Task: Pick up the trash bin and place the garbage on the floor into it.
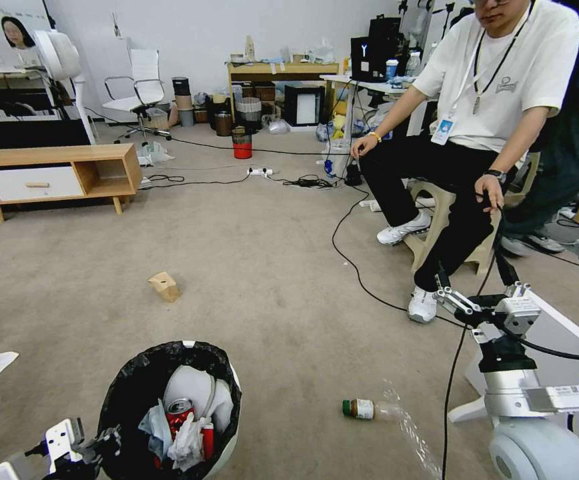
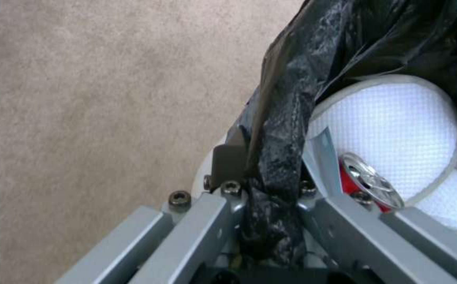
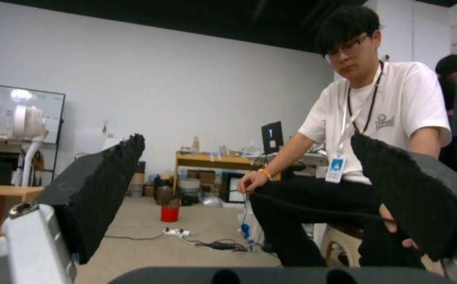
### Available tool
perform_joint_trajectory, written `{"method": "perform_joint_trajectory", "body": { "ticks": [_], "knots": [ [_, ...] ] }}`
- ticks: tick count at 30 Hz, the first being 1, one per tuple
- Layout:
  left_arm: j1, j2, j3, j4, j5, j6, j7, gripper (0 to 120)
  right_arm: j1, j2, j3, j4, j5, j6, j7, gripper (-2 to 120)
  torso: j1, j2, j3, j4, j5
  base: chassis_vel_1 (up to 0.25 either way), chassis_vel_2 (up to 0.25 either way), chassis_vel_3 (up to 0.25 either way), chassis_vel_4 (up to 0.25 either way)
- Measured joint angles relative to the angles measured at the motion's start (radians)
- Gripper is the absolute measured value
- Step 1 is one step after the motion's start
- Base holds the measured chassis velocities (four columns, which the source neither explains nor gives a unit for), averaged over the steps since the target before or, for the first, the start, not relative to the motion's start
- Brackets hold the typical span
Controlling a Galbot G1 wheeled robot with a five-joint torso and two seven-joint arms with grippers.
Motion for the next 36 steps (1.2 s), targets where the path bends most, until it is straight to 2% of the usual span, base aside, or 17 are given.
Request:
{"method": "perform_joint_trajectory", "body": {
  "ticks": [11,26,32,34,35,36],
  "knots": [
    [0.007,-0.006,0.001,-0.001,0.012,-0.005,0.010,2,-0.004,-0.006,-0.001,-0.002,-0.001,0.011,-0.002,100,0.000,0.000,0.000,-0.0001,0.0000,-0.052,0.052,0.057,-0.058],
    [0.014,-0.014,0.006,-0.004,0.021,-0.008,0.017,2,-0.009,-0.064,0.019,0.000,-0.024,0.011,-0.055,100,0.000,0.000,0.000,-0.0003,0.0002,0.000,0.000,0.000,0.000],
    [0.020,-0.013,0.009,-0.007,0.026,-0.009,0.022,2,0.010,-0.167,-0.009,0.014,-0.025,-0.112,-0.062,100,0.000,0.000,0.000,-0.0002,0.0002,0.000,0.000,0.000,0.000],
    [0.024,-0.013,0.011,-0.007,0.031,-0.010,0.025,2,0.020,-0.271,-0.072,0.015,0.026,-0.248,-0.052,100,0.000,0.000,0.000,-0.0003,0.0003,0.000,0.000,0.000,0.000],
    [0.024,-0.013,0.011,-0.007,0.031,-0.010,0.025,2,0.020,-0.271,-0.072,0.015,0.026,-0.248,-0.052,100,0.000,0.000,0.000,-0.0003,0.0003,0.000,0.000,0.000,0.000],
    [0.027,-0.013,0.012,-0.007,0.033,-0.012,0.028,2,0.029,-0.324,-0.104,0.011,0.051,-0.316,-0.053,100,0.000,0.000,0.000,0.0000,0.0002,0.000,0.000,0.000,0.000]
  ]
}}
